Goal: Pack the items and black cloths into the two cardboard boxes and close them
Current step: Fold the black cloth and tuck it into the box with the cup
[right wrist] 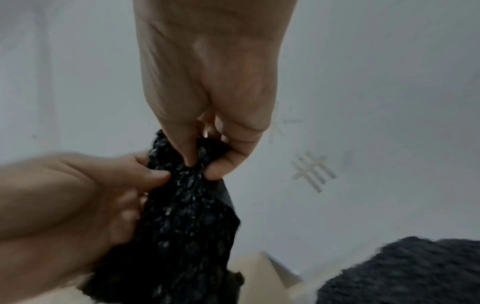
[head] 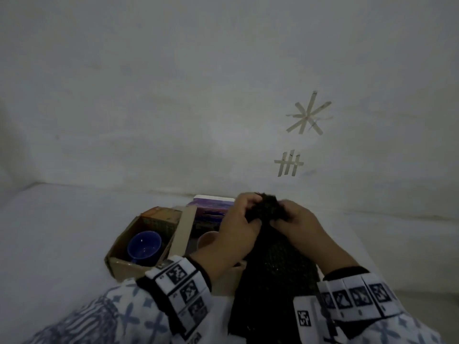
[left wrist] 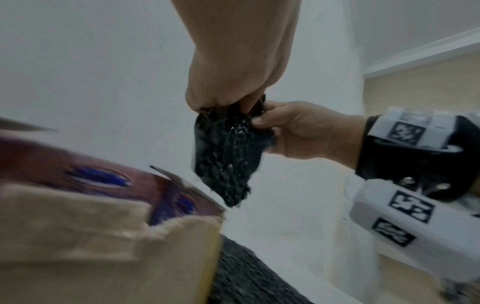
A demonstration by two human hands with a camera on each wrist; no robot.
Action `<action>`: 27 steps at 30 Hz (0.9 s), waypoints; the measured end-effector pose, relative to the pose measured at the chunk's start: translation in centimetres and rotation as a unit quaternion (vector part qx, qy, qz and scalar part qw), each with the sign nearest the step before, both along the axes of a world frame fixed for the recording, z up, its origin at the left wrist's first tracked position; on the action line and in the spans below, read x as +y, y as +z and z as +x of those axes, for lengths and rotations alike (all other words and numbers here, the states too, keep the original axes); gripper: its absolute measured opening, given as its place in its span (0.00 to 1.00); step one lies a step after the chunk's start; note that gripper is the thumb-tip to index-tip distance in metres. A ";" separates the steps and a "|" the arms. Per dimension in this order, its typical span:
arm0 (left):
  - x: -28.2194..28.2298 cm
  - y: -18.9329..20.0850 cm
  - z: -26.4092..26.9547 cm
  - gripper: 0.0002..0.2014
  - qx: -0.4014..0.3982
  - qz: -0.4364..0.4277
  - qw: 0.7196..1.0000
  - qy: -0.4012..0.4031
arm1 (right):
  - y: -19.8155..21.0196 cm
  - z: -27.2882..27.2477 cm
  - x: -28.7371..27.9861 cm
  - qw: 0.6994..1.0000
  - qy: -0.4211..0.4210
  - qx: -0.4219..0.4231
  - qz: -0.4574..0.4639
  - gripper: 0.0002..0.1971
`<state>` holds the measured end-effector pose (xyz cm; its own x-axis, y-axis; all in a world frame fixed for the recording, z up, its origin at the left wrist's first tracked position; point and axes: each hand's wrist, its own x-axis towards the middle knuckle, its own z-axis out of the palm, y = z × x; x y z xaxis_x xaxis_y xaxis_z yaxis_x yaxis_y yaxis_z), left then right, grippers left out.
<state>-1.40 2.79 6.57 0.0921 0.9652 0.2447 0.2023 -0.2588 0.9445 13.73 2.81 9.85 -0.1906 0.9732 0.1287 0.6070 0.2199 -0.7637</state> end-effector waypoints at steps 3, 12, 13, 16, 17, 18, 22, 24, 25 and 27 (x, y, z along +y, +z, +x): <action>1.7 -0.3 -4.2 0.15 0.021 -0.006 0.997 0.077 | 1.0 -4.4 0.7 0.992 0.007 0.128 0.002 0.24; 2.0 -4.8 -11.7 0.10 0.530 -0.062 0.844 -0.046 | -5.0 -13.2 4.1 0.971 0.082 -0.215 -0.069 0.17; 1.7 -5.0 -11.9 0.11 0.583 -0.041 0.810 -0.051 | -5.3 -13.3 4.1 0.950 0.123 -0.272 -0.097 0.17; 1.2 -5.7 -11.9 0.21 0.658 0.013 0.749 -0.073 | -4.7 -13.0 3.7 0.855 0.201 -0.461 -0.129 0.17; 1.2 -5.9 -11.9 0.24 0.667 0.021 0.741 -0.078 | -4.1 -12.9 3.5 0.835 0.207 -0.497 -0.116 0.16; 1.2 -6.0 -12.0 0.25 0.669 0.027 0.738 -0.081 | -3.6 -12.7 3.3 0.821 0.206 -0.524 -0.098 0.15; 1.5 -6.1 -12.6 0.32 0.662 0.034 0.742 -0.097 | -3.3 -11.4 2.4 0.771 0.211 -0.591 -0.105 0.13; 1.6 -6.2 -12.7 0.37 0.657 0.032 0.744 -0.114 | -3.9 -11.3 1.8 0.773 0.224 -0.579 -0.132 0.08; 1.5 -6.3 -12.7 0.40 0.654 0.032 0.746 -0.121 | -4.0 -11.3 1.5 0.771 0.233 -0.577 -0.133 0.05; 1.4 -6.6 -12.7 0.44 0.638 0.033 0.759 -0.128 | -4.0 -11.5 1.3 0.764 0.239 -0.587 -0.121 0.08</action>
